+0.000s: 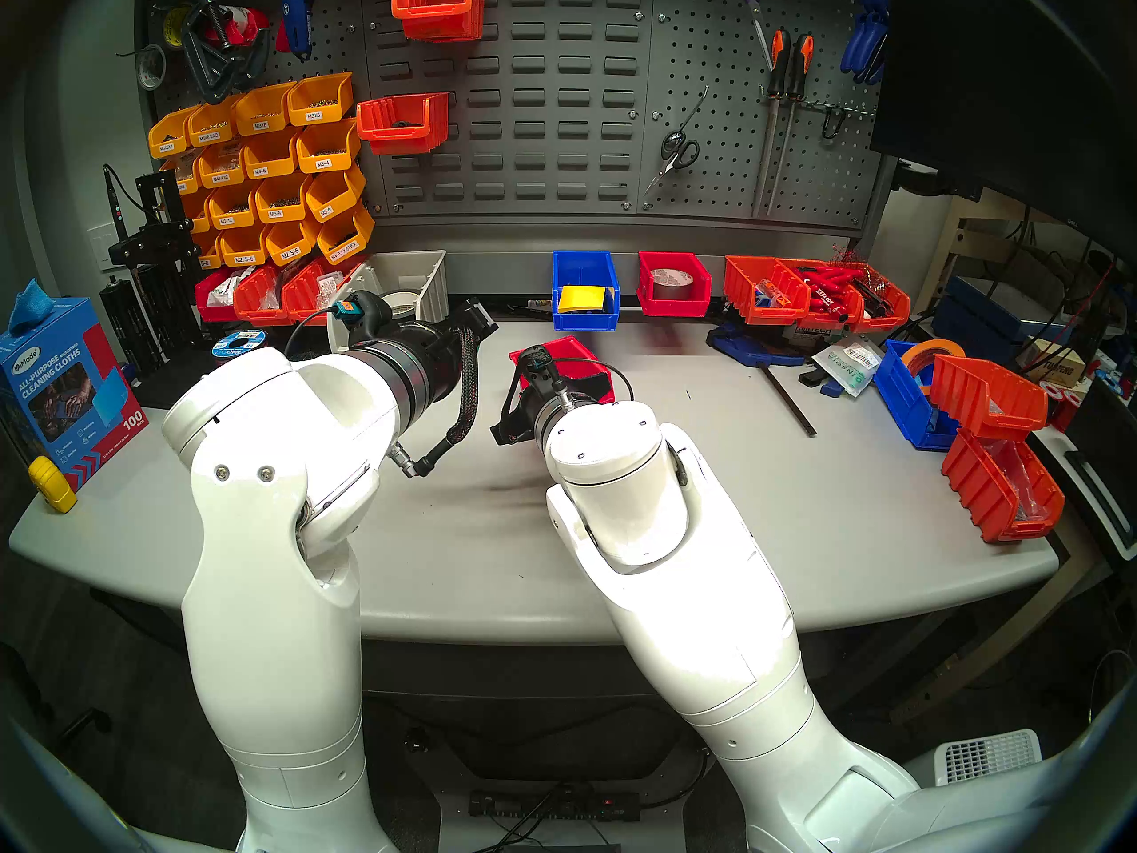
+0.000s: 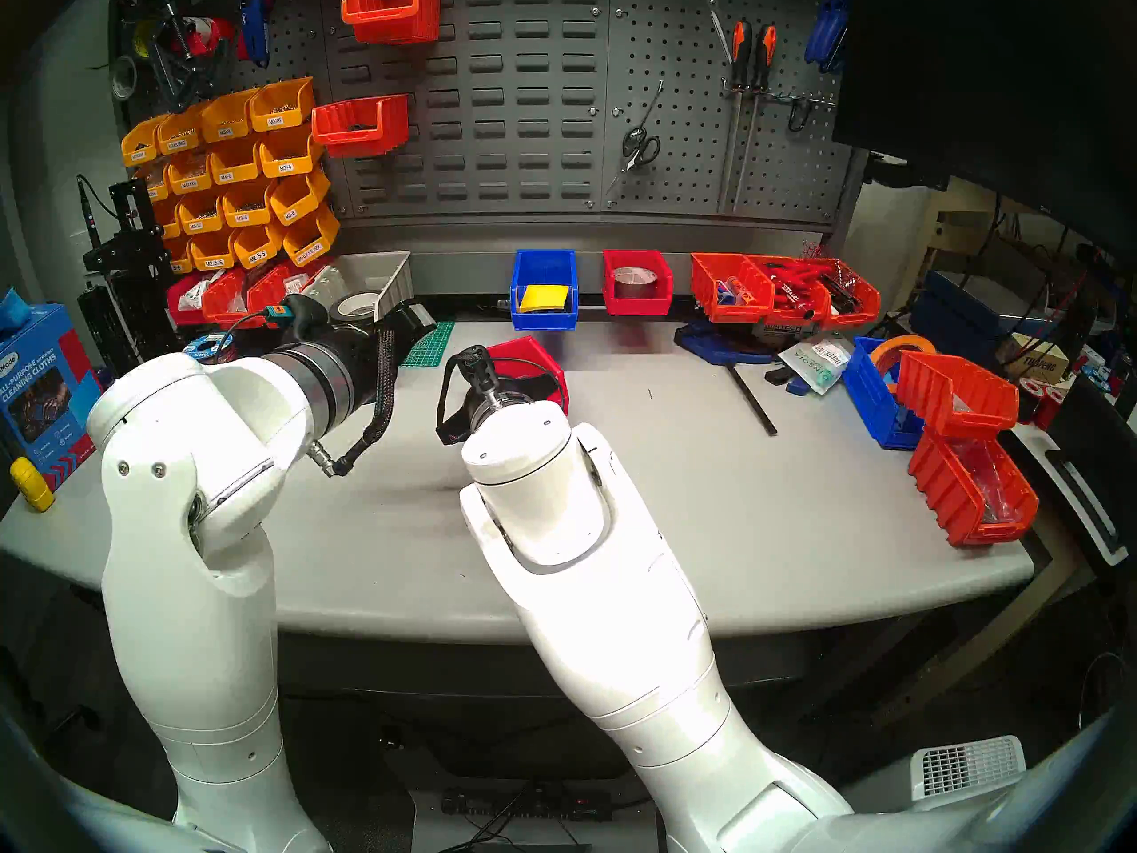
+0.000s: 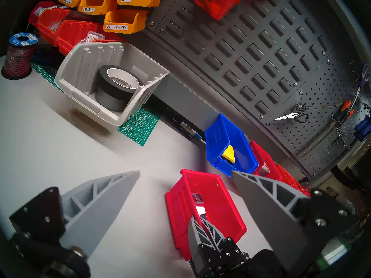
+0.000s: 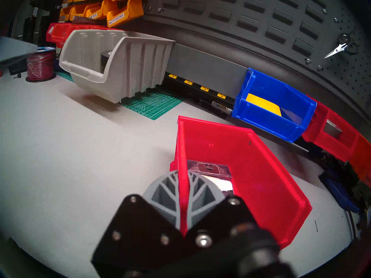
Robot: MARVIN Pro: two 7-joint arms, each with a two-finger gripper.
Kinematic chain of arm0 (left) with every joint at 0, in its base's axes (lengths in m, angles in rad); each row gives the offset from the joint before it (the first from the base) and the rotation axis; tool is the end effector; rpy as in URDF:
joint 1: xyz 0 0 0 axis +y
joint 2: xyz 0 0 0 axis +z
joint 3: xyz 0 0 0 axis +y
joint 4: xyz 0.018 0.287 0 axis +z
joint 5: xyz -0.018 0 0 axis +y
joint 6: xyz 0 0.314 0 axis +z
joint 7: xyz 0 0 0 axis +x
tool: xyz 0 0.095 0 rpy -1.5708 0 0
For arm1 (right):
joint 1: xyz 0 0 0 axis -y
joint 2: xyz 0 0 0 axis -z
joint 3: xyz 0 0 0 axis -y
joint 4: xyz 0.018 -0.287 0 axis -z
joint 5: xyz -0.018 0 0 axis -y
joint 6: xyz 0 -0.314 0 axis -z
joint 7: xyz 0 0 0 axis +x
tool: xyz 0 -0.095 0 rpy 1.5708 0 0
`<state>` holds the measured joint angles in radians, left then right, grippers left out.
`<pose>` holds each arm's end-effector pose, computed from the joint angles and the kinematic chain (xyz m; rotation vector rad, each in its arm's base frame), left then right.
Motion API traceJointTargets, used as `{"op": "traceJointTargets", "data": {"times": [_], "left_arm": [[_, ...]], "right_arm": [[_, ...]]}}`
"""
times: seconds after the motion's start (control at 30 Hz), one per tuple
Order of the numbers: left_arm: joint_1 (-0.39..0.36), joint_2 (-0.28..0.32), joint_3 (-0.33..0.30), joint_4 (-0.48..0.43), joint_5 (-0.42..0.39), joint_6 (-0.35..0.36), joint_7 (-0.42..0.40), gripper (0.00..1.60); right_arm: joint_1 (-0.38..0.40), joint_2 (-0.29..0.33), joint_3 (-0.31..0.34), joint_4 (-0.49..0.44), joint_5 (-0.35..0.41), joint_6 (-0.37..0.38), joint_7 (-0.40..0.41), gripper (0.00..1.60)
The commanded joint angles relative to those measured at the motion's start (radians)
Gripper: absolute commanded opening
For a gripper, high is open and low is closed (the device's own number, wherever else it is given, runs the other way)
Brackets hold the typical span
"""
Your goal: Hang all the unorganized tool boxes onto the wall
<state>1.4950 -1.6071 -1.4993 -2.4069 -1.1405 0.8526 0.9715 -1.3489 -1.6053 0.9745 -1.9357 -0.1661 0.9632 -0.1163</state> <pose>0.3362 -0.0311 -0.0727 2.0986 0.6028 1.5199 0.3833 0.2103 -0.1545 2.4524 0.7325 1.8144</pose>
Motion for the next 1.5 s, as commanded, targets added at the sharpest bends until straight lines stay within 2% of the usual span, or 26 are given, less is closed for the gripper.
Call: {"op": "traceJointTargets", "data": {"times": [0.0, 0.23, 0.27, 0.4, 0.43, 0.47, 0.5, 0.53, 0.67, 0.7, 0.73, 0.8, 0.83, 0.87, 1.23, 1.47], "left_arm": [[-0.004, 0.001, 0.001, -0.009, 0.001, 0.0, -0.001, 1.6], [-0.004, 0.001, 0.001, -0.009, 0.001, 0.0, -0.001, 1.6], [-0.004, 0.001, 0.001, -0.009, 0.001, 0.0, -0.001, 1.6], [-0.004, 0.001, 0.001, -0.01, 0.001, 0.0, -0.001, 1.6], [-0.004, 0.001, 0.001, -0.01, 0.001, 0.0, -0.001, 1.6], [-0.004, 0.001, 0.001, -0.01, 0.001, 0.0, -0.001, 1.6], [-0.004, 0.001, 0.001, -0.01, 0.001, 0.0, -0.001, 1.6], [-0.004, 0.001, 0.001, -0.01, 0.001, 0.0, -0.001, 1.6], [-0.004, 0.001, 0.001, -0.01, 0.001, 0.0, 0.0, 1.6], [-0.004, 0.001, 0.001, -0.01, 0.001, 0.0, 0.0, 1.6], [-0.004, 0.001, 0.001, -0.01, 0.001, 0.0, 0.0, 1.6], [-0.004, 0.001, 0.001, -0.01, 0.001, 0.0, 0.0, 1.6], [-0.004, 0.001, 0.001, -0.011, 0.001, 0.0, 0.0, 1.6], [-0.004, 0.001, 0.001, -0.011, 0.001, 0.0, 0.0, 1.6], [-0.004, 0.001, 0.001, -0.01, 0.001, 0.0, -0.001, 1.6], [-0.004, 0.001, 0.001, -0.009, 0.001, 0.0, -0.001, 1.6]], "right_arm": [[0.015, -0.018, 0.016, 0.009, 0.096, -0.003, -0.107, 0.0], [0.021, -0.025, 0.024, 0.025, 0.23, -0.003, -0.22, 0.0], [0.021, -0.025, 0.024, 0.025, 0.23, -0.003, -0.22, 0.0], [0.019, -0.023, 0.021, 0.024, 0.322, -0.003, -0.309, 0.0], [0.018, -0.023, 0.022, 0.023, 0.341, -0.003, -0.32, 0.21], [0.017, -0.022, 0.022, 0.021, 0.36, -0.003, -0.338, 0.57], [0.017, -0.022, 0.022, 0.021, 0.36, -0.003, -0.338, 0.57], [0.017, -0.022, 0.022, 0.018, 0.4, -0.003, -0.373, 1.6], [0.021, -0.024, 0.02, 0.011, 0.481, -0.003, -0.462, 1.6], [0.021, -0.025, 0.024, 0.008, 0.49, -0.003, -0.459, 1.6], [0.023, -0.026, 0.021, 0.007, 0.518, -0.003, -0.496, 1.6], [0.025, -0.028, 0.026, 0.001, 0.53, -0.003, -0.498, 1.6], [0.029, -0.029, 0.02, -0.002, 0.563, -0.003, -0.546, 1.6], [0.033, -0.033, 0.025, -0.013, 0.576, -0.003, -0.556, 1.6], [0.127, -0.101, 0.108, -0.084, 0.602, -0.003, -0.626, 1.6], [0.211, -0.114, 0.203, -0.148, 0.618, -0.003, -0.633, 1.6]]}}
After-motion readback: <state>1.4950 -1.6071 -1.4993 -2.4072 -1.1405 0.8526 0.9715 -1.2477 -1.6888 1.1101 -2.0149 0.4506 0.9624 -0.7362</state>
